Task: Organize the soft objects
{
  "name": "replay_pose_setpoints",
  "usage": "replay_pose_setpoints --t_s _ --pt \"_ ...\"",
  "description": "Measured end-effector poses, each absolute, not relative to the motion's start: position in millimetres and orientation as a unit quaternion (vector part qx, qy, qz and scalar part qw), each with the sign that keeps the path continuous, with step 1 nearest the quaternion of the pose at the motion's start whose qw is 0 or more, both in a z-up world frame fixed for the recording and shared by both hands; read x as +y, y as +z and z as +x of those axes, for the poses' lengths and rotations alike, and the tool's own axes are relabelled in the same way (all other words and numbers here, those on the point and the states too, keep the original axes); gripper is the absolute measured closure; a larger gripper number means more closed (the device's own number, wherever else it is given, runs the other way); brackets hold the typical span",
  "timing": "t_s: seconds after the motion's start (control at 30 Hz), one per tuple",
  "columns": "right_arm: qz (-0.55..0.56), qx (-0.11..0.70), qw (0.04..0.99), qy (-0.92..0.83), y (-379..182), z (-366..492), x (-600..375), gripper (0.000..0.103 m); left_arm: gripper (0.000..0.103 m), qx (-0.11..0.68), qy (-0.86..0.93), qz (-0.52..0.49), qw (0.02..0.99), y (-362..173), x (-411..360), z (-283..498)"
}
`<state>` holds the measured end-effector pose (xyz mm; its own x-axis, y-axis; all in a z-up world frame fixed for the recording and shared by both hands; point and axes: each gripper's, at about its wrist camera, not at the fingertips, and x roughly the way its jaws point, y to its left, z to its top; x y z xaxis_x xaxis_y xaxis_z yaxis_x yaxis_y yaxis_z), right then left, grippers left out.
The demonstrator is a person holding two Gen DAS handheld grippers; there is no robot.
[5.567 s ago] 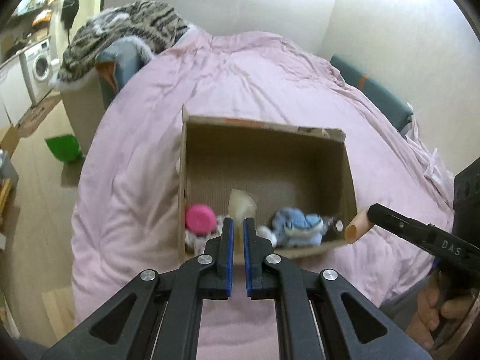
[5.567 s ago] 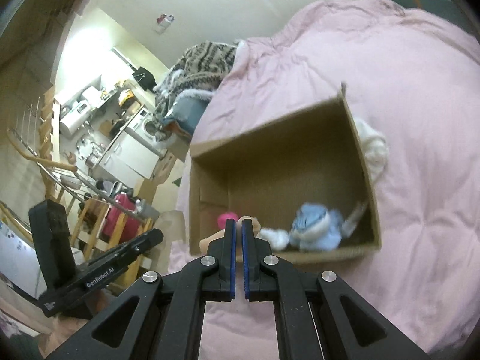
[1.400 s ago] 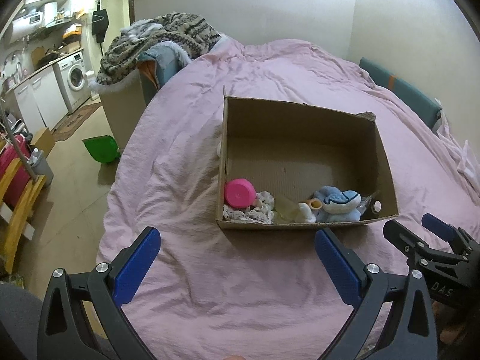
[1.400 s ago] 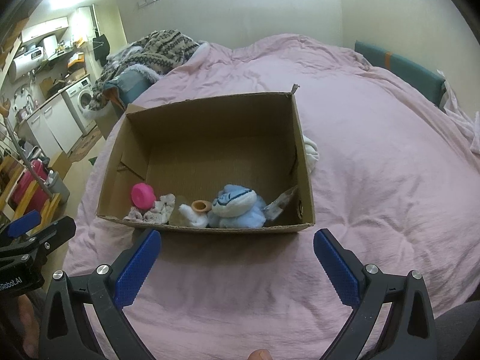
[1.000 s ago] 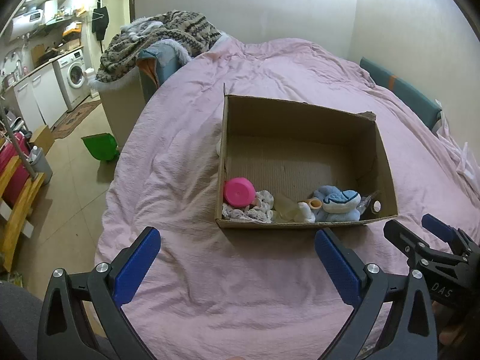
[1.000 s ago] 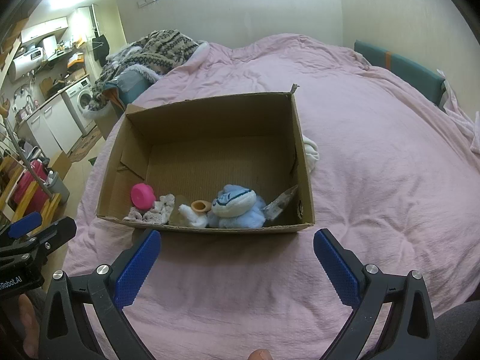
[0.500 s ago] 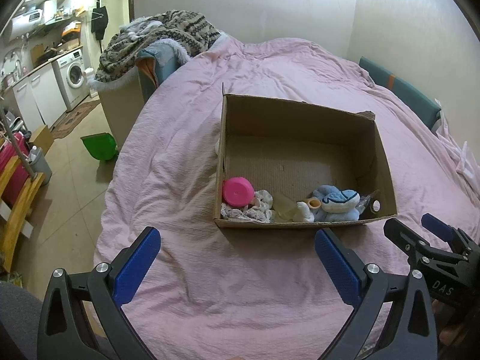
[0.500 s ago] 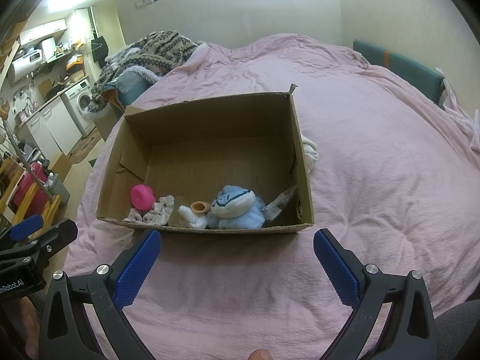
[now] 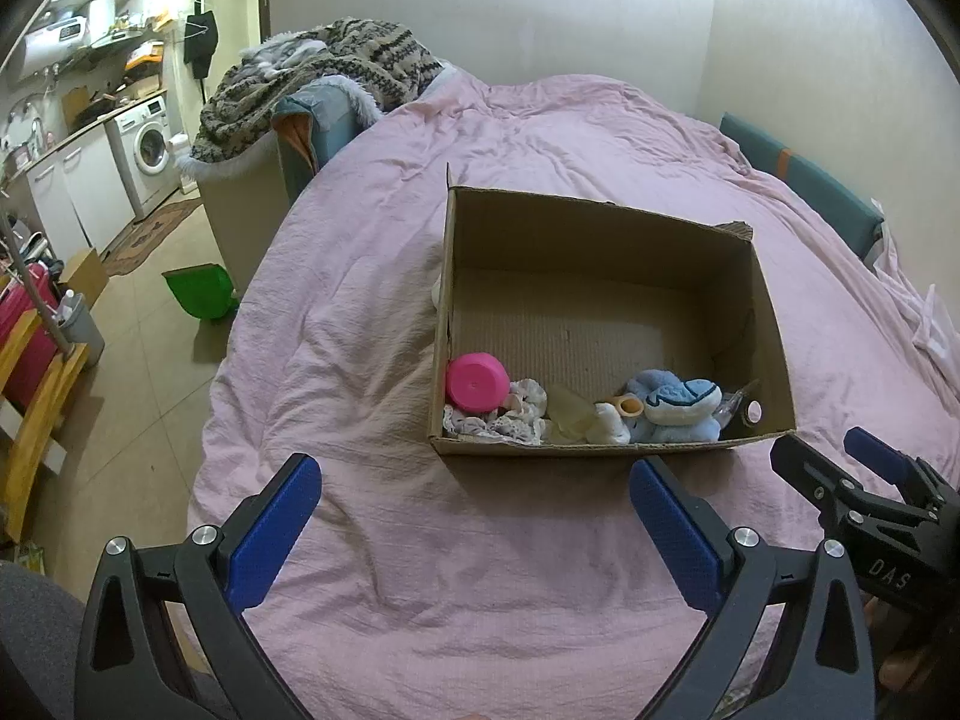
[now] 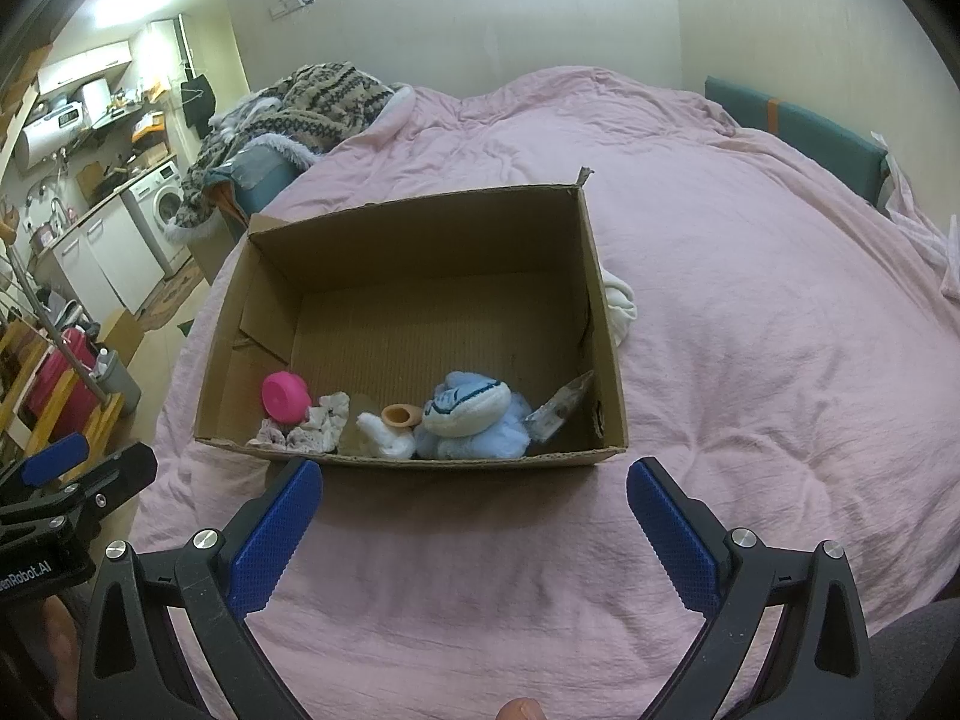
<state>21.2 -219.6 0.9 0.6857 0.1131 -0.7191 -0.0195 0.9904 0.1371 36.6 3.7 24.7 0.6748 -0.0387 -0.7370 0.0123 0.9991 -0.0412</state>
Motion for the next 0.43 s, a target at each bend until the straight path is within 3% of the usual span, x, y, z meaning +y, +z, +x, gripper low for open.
replay_pose_setpoints --t_s 0.43 --pt "0.061 0.394 0.916 0.037 0.5 22.1 -219.8 0.000 0.001 0.405 -0.013 -0.014 0.914 24.5 3.2 37.2"
